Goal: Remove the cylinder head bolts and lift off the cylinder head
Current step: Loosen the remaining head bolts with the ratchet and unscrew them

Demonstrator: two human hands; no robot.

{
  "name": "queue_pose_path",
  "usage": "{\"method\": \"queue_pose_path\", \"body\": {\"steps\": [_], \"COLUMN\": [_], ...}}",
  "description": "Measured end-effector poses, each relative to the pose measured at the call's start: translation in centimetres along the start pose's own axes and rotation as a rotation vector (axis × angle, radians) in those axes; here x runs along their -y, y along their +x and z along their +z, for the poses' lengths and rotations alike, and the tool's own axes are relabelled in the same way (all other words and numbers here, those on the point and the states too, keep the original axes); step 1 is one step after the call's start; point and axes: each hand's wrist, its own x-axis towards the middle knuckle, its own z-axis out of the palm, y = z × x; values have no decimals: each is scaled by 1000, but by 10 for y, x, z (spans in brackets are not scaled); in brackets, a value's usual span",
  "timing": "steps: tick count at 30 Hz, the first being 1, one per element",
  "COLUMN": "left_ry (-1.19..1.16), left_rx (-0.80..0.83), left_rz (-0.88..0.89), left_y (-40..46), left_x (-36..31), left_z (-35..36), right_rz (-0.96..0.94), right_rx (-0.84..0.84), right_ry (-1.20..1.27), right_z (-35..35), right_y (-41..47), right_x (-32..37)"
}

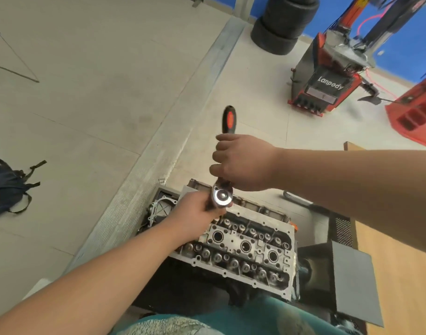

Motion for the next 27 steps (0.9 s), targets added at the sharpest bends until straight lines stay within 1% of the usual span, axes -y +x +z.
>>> {"method": "queue_pose_path", "body": {"steps": [1, 3, 6, 8, 9, 11, 13, 15, 16, 18, 20, 21, 23, 24, 26, 27], "left_ry": [3, 21, 76, 85, 89, 92, 91, 121, 153, 219, 232, 217, 185, 175, 162, 154], "left_rx": [-12, -22, 2, 27, 31, 27, 31, 69, 95, 136, 133, 114, 69, 53, 34, 21], "left_rz": [10, 43, 113, 138, 149, 168, 182, 203, 219, 249, 282, 291, 293, 291, 294, 299], "left_y": [2, 6, 13, 17, 18, 18, 17, 16, 15, 12, 8, 7, 5, 4, 2, 1], "left_x": [2, 3, -3, -5, -5, -2, 0, 2, 4, 5, 7, 9, 14, 16, 20, 21], "left_z": [-1, 0, 2, 5, 6, 7, 7, 5, 5, 3, 1, -1, -6, -8, -8, -7], "right_rz": [120, 360, 647, 755, 789, 848, 875, 875, 872, 810, 692, 640, 601, 622, 687, 717], "right_rx": [79, 206, 321, 335, 324, 272, 222, 246, 273, 283, 223, 196, 185, 206, 298, 332], "right_ry": [60, 257, 697, 977, 1060, 1142, 1129, 1040, 958, 691, 466, 414, 389, 422, 542, 674], "right_z": [-1, 1, 8, 9, 8, 7, 6, 5, 4, 3, 3, 2, -2, -4, -9, -10], "right_y": [-8, -26, -54, -63, -64, -64, -63, -62, -62, -60, -55, -50, -42, -40, -40, -43], "right_x": [4, 13, 34, 52, 60, 72, 76, 75, 74, 67, 59, 55, 50, 48, 47, 48]}}
